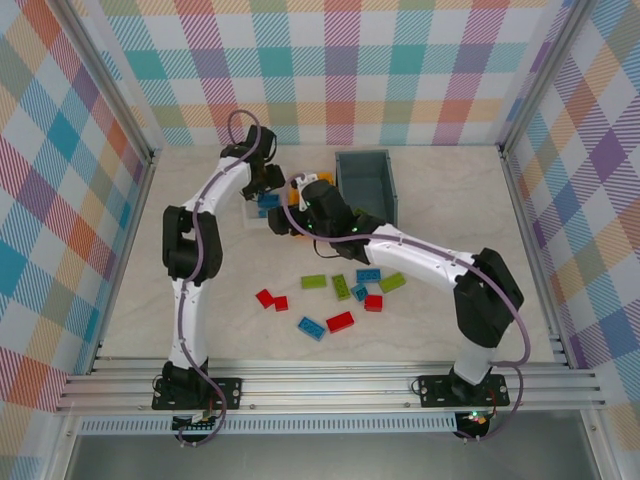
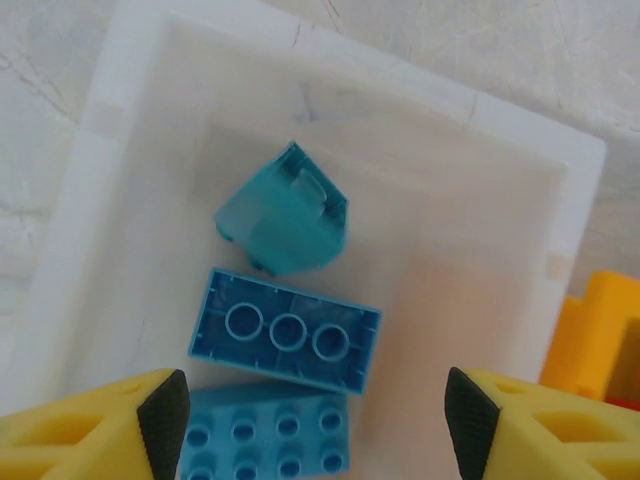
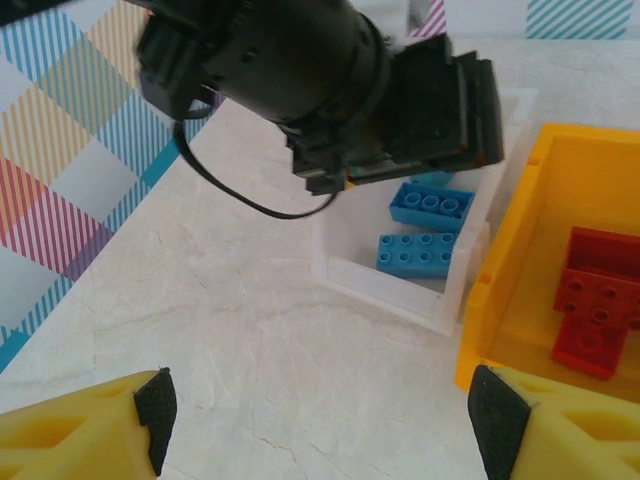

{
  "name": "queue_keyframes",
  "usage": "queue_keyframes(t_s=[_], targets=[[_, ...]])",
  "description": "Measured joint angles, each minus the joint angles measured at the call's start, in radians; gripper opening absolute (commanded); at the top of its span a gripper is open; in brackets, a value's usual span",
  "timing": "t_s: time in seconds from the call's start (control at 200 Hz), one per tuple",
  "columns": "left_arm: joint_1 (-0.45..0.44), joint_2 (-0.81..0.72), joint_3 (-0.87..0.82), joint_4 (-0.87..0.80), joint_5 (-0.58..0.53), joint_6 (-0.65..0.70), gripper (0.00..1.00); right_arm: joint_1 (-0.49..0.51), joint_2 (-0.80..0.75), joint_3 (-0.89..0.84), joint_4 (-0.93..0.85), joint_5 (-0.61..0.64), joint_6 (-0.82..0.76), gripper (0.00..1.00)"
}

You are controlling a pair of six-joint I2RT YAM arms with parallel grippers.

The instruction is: Sort the legos into containers by color

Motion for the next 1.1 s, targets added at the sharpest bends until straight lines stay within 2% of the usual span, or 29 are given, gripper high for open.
queue_keyframes(t_s=[0.155,0.27,0.36,0.475,0.64,0.725,0.895,1.0,1.1], targets=[[-0.008,-0.169,-0.105,0.019,0.008,-0.029,0.64,0.000,-0.114,-0.112,-0.010,0.032,0.001,0.77],[-0.024,-0.385,-0.256,0.067,0.006,-0.060,0.63,0.000,-0.227,-0.212,-0.055,0.080,0.005,0.74],[-0.071,-0.571,-0.392,0.109,-0.004,-0.084,0.63,0.000,-0.309,-0.264,-0.137,0.126,0.025,0.72],[-0.194,-0.806,-0.599,0.178,-0.013,-0.116,0.63,0.000,-0.411,-0.309,-0.267,0.177,0.055,0.71],[-0.463,-1.044,-0.914,0.268,-0.067,-0.203,0.64,-0.011,-0.520,-0.376,-0.475,0.247,0.155,0.74],[-0.604,-1.099,-1.052,0.320,-0.115,-0.254,0.66,-0.061,-0.549,-0.421,-0.568,0.232,0.227,0.77],[-0.861,-1.099,-1.217,0.470,-0.218,-0.292,0.68,-0.299,-0.530,-0.510,-0.671,0.140,0.407,0.82],[-0.950,-1.068,-1.238,0.565,-0.259,-0.268,0.69,-0.369,-0.451,-0.501,-0.686,0.069,0.518,0.77],[-0.985,-1.025,-1.236,0.636,-0.287,-0.241,0.69,-0.396,-0.313,-0.433,-0.709,0.011,0.622,0.74]])
